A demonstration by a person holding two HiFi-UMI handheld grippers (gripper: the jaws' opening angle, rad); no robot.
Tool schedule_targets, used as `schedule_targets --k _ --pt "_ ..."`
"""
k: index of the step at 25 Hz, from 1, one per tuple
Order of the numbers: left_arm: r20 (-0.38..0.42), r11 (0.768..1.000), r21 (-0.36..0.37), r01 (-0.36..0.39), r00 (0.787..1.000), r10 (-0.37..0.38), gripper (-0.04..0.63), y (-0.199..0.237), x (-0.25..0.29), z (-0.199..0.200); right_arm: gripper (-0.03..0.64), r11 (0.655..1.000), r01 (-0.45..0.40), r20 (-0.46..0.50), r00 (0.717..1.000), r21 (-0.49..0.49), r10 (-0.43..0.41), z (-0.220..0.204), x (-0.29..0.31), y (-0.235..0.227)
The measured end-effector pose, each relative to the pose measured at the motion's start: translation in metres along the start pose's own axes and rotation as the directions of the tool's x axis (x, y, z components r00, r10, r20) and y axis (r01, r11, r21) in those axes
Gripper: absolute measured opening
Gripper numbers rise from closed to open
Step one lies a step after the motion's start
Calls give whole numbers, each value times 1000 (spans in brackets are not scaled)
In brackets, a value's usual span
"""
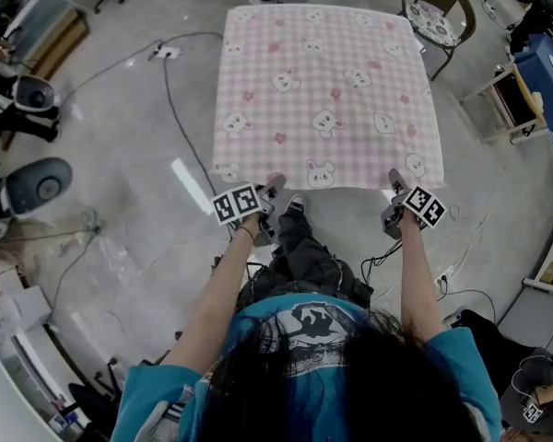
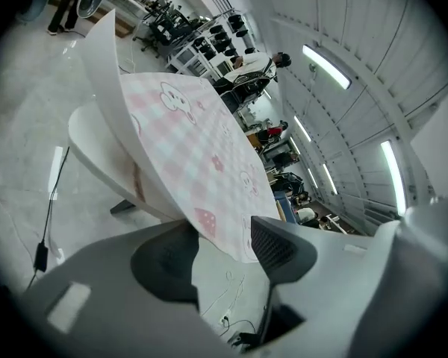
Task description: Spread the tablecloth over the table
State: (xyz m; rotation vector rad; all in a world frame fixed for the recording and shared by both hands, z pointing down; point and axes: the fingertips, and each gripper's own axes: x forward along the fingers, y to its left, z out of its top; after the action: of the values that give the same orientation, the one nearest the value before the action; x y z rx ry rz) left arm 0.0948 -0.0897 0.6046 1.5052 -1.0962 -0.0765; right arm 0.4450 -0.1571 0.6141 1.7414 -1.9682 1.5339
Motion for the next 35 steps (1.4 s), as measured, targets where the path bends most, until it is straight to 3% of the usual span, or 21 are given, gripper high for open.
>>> schedule_targets --k 7,12,15,17,19,23,26,29,35 --pt "43 999 45 9 999 -11 236 -23 -27 -4 227 999 44 52 998 -7 -44 -8 -38 2" --pt "90 993 114 42 995 -52 222 -39 -56 -4 209 998 -68 108 992 4 67 -21 -78 31" --pt "103 978 205 42 993 -64 222 -53 -69 2 201 989 -143 97 984 -46 147 -25 -94 60" --pt "123 952 305 14 991 -54 218 -66 -81 10 195 976 -202 89 974 -79 208 -23 -103 86" --pt "149 912 410 -24 988 -41 192 -79 -91 14 195 959 -256 73 961 -123 266 -23 -113 112" --pt "149 798 599 -66 988 -30 189 -102 -105 14 195 915 -328 41 937 -236 346 -25 -124 160" --pt "128 720 691 -60 991 -40 186 -121 -114 11 195 879 -383 10 916 -283 402 -29 -129 194" --pt "107 699 715 -23 991 -77 186 -143 -117 4 193 844 -421 -34 900 -331 435 -33 -135 215" --pt "90 698 716 12 990 -109 168 -170 -115 -13 178 784 -480 -98 870 -394 484 -38 -147 236"
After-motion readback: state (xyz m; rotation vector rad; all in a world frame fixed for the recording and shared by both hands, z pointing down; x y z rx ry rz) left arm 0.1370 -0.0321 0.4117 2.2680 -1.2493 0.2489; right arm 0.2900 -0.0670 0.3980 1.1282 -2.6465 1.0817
